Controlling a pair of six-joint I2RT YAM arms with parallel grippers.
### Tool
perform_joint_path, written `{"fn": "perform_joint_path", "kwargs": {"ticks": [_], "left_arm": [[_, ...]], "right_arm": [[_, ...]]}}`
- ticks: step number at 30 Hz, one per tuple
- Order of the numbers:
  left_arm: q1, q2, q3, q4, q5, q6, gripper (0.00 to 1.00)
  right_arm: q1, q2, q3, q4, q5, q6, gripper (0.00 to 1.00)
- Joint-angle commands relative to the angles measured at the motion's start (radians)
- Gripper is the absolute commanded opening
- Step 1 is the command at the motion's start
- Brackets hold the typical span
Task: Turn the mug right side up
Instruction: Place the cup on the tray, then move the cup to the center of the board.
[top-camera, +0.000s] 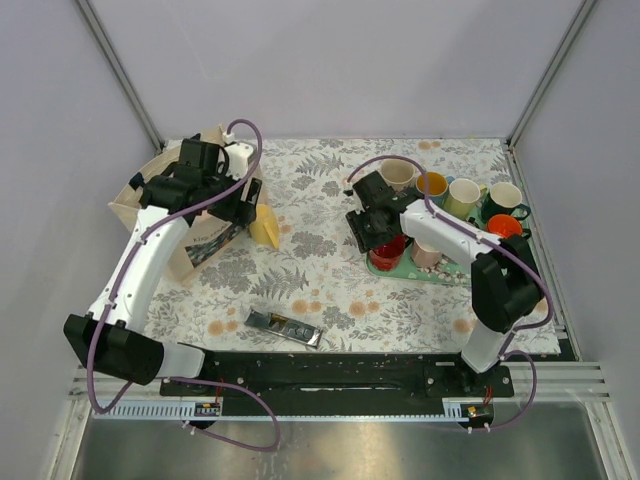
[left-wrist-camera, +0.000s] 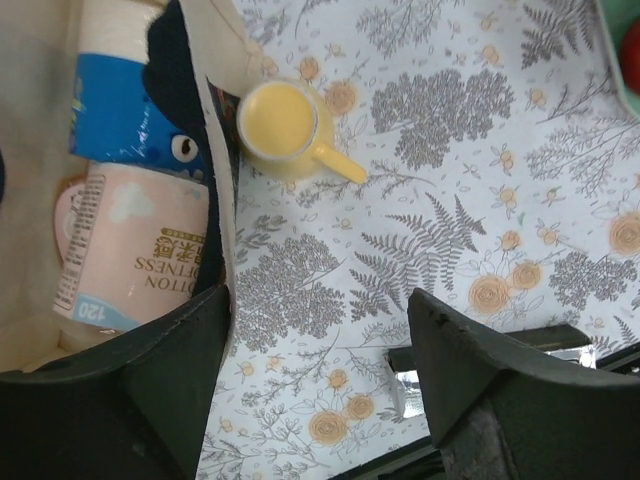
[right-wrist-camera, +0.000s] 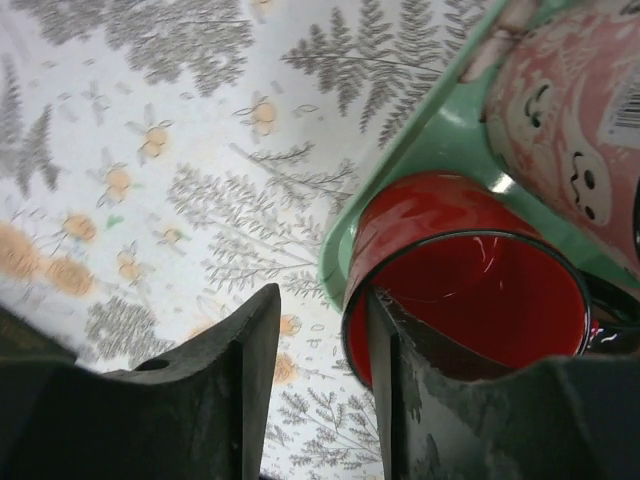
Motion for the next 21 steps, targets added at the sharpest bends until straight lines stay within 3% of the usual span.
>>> {"fn": "perform_joint_path", "kwargs": {"ticks": [1,8,13,16,19,21], "left_arm": [[0.002,0.029,-0.057,0.064,0.019,0.016,0.75],[-0.067,0.192,0.062,0.077,-0.020,0.019,0.75],[-0.184,0.209,0.148,0.160,-0.291,0.016,0.76],[-0.239,0.154,0.125,0.273,-0.370,0.078,0.76],[-0.287,0.088,0.042,0.389,-0.320,0.168,0.78],[-0.294,0.081,0.012,0.371,-0.156,0.232,0.79]], "right_arm": [[-0.006,-0.141,0.079,-0.058,-0.195,-0.108,0.50],[-0.007,-0.278,0.063,-0.107,-0.314,-0.224,0.54],[-0.006,-0.342,-0.022,-0.074,-0.297,-0.229,0.54],[-0.006,-0.358,-0.041,-0.069,-0.297,-0.238,0.54],[-0.007,-0.358,-0.039,-0.066,-0.286,-0.240,0.55],[-0.009,-0.353,-0.027,-0.061,-0.297,-0.234,0.54]]}}
